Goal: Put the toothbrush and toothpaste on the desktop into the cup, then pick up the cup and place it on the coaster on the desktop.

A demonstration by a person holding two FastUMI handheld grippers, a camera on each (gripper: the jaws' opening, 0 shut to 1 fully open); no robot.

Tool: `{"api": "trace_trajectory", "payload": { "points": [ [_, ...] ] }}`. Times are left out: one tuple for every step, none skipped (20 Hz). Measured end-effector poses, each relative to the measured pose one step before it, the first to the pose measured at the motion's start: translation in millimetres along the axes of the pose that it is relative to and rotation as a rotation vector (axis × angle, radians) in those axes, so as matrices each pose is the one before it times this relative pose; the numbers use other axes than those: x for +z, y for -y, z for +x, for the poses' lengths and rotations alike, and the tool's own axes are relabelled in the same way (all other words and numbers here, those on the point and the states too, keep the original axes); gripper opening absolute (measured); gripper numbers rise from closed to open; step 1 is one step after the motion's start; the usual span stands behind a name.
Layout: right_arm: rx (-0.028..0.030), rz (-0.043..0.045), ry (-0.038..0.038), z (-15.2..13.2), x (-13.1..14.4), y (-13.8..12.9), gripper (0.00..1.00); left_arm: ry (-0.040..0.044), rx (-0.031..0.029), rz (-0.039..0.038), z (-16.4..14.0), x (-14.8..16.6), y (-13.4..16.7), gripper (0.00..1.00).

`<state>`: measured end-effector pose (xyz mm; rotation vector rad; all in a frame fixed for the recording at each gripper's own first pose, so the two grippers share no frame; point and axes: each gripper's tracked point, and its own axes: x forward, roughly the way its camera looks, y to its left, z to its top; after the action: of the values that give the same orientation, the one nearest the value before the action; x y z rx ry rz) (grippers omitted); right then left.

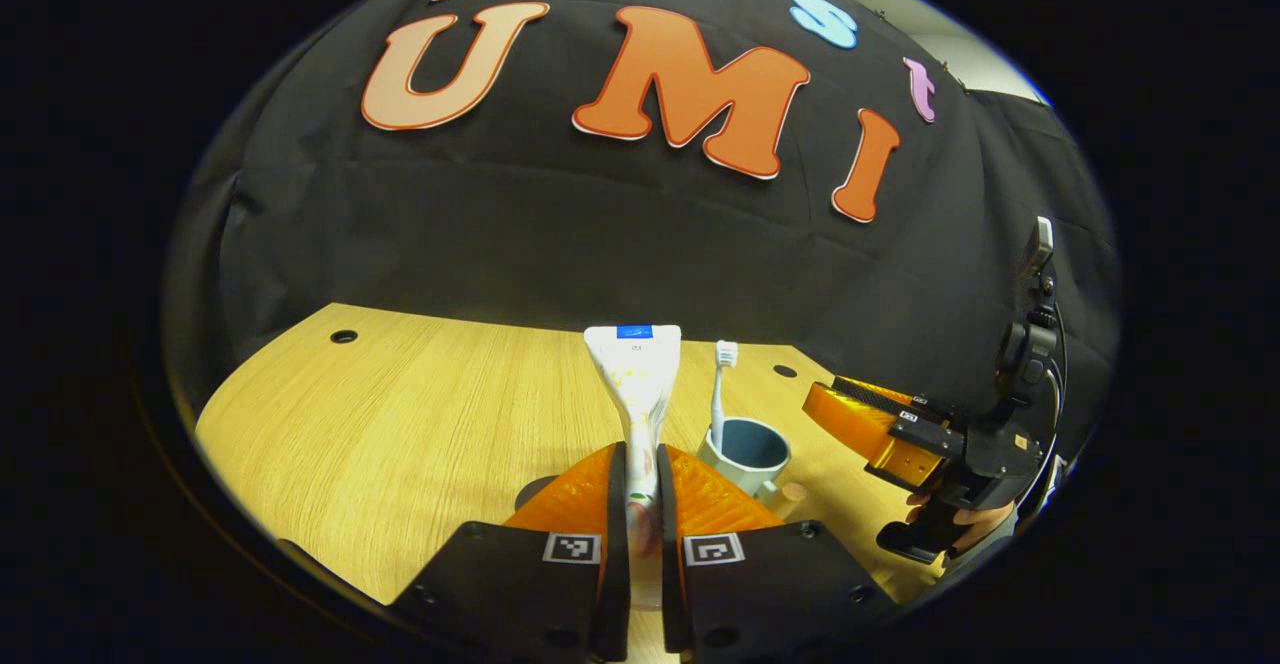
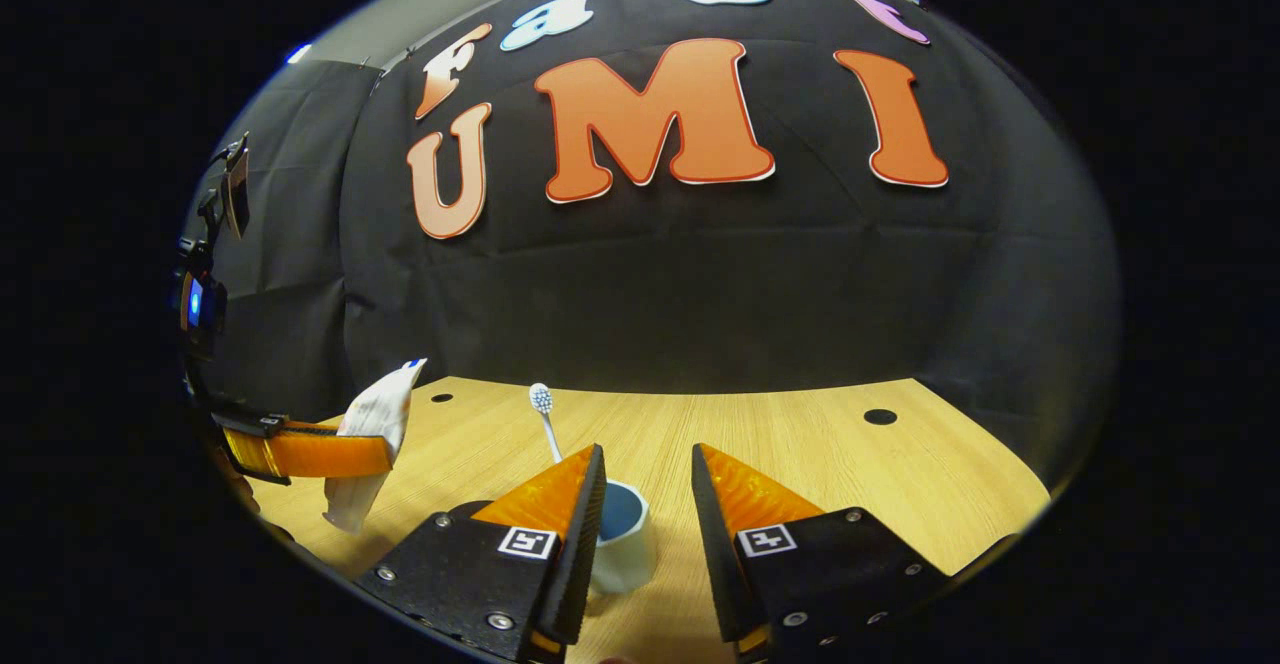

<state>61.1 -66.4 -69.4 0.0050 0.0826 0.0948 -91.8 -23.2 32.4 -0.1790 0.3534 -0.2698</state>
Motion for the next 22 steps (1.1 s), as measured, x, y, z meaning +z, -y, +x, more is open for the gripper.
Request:
{"api": "trace_trajectory", "payload": {
  "points": [
    [0.00213, 0.00669, 0.01033, -2.42, 1.76, 1.82, 0.53, 0.01379, -0.00900, 0.00621, 1.52, 3.12, 5.07, 0.16],
    [0.00148, 0.00681, 0.00782, -1.82, 1.94, 1.45, 0.54, 0.01496, -0.01007, 0.00544, 1.27, 3.28, 4.43, 0.16],
    [0.00030, 0.00411, 0.00792, -2.57, 2.37, 1.88, 0.56, 0.01531, -0.01280, 0.00499, 2.09, 3.36, 5.51, 0.17],
    [0.00000, 0.00078, 0.00759, -1.24, 1.45, 1.37, 0.62, 0.01732, -0.01618, 0.00179, 2.92, 3.48, 5.51, 0.16],
    [0.00043, -0.00125, 0.00359, -3.07, 0.65, 1.27, 0.65, 0.01398, -0.01844, -0.00080, 1.83, 2.51, 7.69, 0.16],
    [0.00173, -0.00307, 0.00161, -1.22, -0.68, 0.70, 0.70, 0.01467, -0.01885, -0.00229, 4.49, 1.36, 5.69, 0.16],
    [-0.00033, -0.00523, -0.00186, -2.36, -0.76, 0.62, 0.72, 0.01345, -0.01593, -0.00172, 3.79, 2.67, 5.76, 0.16],
    [-0.00257, -0.00706, -0.00051, -1.47, 0.26, 2.54, 0.76, 0.01076, -0.01310, 0.00062, 4.22, 0.77, 5.43, 0.16],
    [-0.00520, -0.00844, 0.00351, -2.46, -0.13, 2.36, 0.77, 0.00609, -0.00904, 0.00368, 3.70, 0.67, 3.92, 0.16],
    [-0.00387, -0.01073, 0.01232, -2.77, 1.05, 1.97, 0.80, 0.00634, -0.00918, 0.00506, 3.13, -0.40, 5.24, 0.16],
    [-0.00065, -0.01220, 0.02099, -3.09, 3.12, 1.20, 0.81, 0.00752, -0.01442, 0.00464, 3.68, 0.82, 5.30, 0.16],
    [-0.00064, -0.00958, 0.01659, -2.35, 2.92, 1.53, 0.84, 0.00982, -0.01509, 0.00120, 2.85, 0.40, 4.66, 0.16],
    [0.00090, -0.00643, 0.01345, -3.04, 2.00, 1.50, 0.86, 0.00950, -0.01486, -0.00024, 3.50, 1.15, 6.09, 0.16],
    [-0.00262, -0.00318, 0.00854, -1.63, 0.95, 2.24, 0.89, 0.01262, -0.01129, -0.00124, 5.07, 2.68, 3.94, 0.17],
    [-0.00521, 0.00102, -0.00001, -1.75, -0.28, 3.03, 0.90, 0.01120, -0.01066, 0.00082, 5.32, 2.22, 3.59, 0.17],
    [-0.00510, 0.00458, 0.00041, -1.41, -0.84, 2.92, 0.91, 0.01009, -0.00749, 0.00318, 5.34, 1.22, 2.47, 0.18],
    [-0.00424, 0.00722, 0.00191, -1.26, 0.29, 3.08, 0.91, 0.00858, -0.00401, 0.00534, 4.11, 1.62, 1.51, 0.16],
    [-0.00344, 0.00849, 0.00166, -0.51, -0.13, 1.81, 0.92, 0.00919, -0.00143, 0.00516, 3.34, 0.71, 1.46, 0.16],
    [-0.00195, 0.00620, 0.00232, -1.56, 0.21, 2.02, 0.92, 0.00925, -0.00341, 0.00037, 3.38, 1.24, 0.79, 0.16],
    [-0.00285, 0.00202, 0.00311, 0.21, -0.61, 2.15, 0.92, 0.01443, -0.00857, -0.00243, 2.87, -0.63, 1.26, 0.16],
    [-0.00589, -0.00078, 0.00071, -0.22, -1.97, 3.46, 0.92, 0.01586, -0.00403, -0.00005, 2.42, -0.06, 0.01, 0.16],
    [-0.01032, 0.00233, -0.00971, 0.61, -4.93, 4.49, 0.92, 0.00280, -0.00205, 0.00852, 4.36, -2.99, -0.26, 0.16]
  ]
}}
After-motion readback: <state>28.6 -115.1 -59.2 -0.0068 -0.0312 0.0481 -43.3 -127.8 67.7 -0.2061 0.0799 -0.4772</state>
